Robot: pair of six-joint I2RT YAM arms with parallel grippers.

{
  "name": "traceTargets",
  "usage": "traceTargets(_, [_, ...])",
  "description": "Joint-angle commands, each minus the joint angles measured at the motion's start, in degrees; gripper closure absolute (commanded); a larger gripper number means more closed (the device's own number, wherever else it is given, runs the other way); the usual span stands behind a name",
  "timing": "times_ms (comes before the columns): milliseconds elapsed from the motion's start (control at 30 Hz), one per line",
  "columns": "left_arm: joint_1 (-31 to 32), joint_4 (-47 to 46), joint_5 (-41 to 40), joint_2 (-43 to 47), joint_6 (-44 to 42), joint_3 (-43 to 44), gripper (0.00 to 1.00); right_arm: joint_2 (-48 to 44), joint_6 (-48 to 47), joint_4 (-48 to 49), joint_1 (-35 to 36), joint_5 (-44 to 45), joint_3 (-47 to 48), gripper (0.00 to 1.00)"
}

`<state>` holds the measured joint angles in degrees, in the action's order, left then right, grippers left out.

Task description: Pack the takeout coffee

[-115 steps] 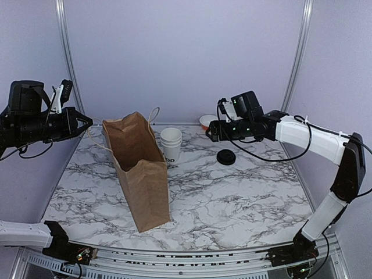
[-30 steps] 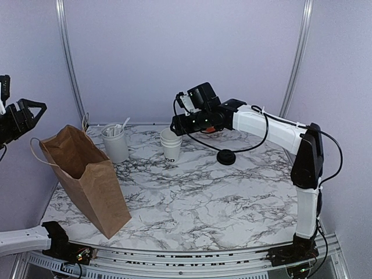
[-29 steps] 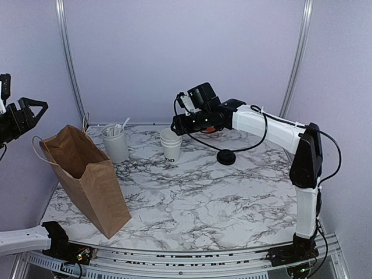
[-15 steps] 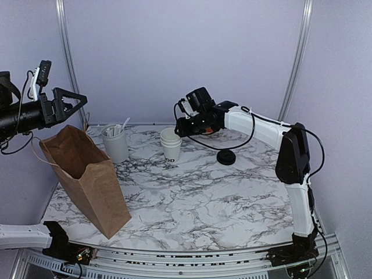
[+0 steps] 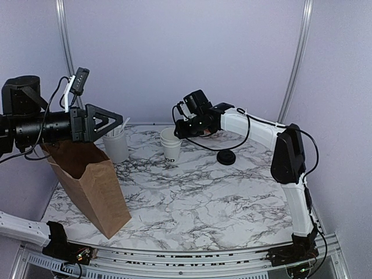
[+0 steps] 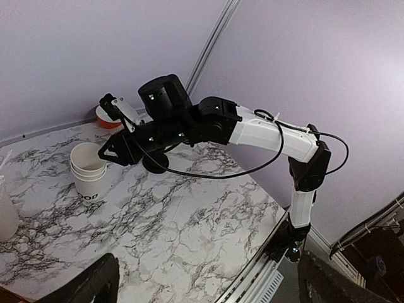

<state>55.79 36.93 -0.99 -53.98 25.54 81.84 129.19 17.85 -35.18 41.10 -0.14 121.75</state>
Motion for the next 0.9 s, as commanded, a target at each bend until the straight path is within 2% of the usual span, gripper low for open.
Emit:
traceTargets(0, [5.44,-5.72,-7.04,-2.02,1.2,-2.83,0.01,2.64,1.13,-0.51,-0.45,-0.21,4.18,0.63])
traceTargets(167, [11.43,-7.86,-11.21,-4.13,2.33,-5.55,0.01,3.72,1.25,-0.42,-0.71,0.08,5.41,0.66])
traceTargets(300, [14.38,-8.8,-13.18,-5.51,4.14,-8.78,0.01,4.18,1.25,-0.75,-0.76,0.14,6.18,0.74])
traceTargets(500, [15.84,-11.24,-15.56,-6.23,7.74,-14.56,0.01,4.32,1.53,-0.98,-0.76,0.14,6.62,0.87])
traceTargets(667, [15.84,-12.53,-17.6,-7.28,9.34,-17.14,0.01,4.41,1.6,-2.06,-0.76,0.57,7.28,0.94])
traceTargets(733, [15.84,-12.94,-18.06,-7.81,9.92,-17.83,0.01,4.54,1.52,-2.6,-0.76,0.96,7.8,0.92])
traceTargets(833, [15.84,-13.36,-18.32,-8.67,9.82,-18.56,0.01,4.79,1.56,-3.07,-0.76,1.62,8.43,0.77])
traceTargets(867, [15.84,-13.52,-18.42,-9.14,9.63,-18.8,0.01,4.95,1.5,-2.99,-0.84,1.56,8.53,0.74])
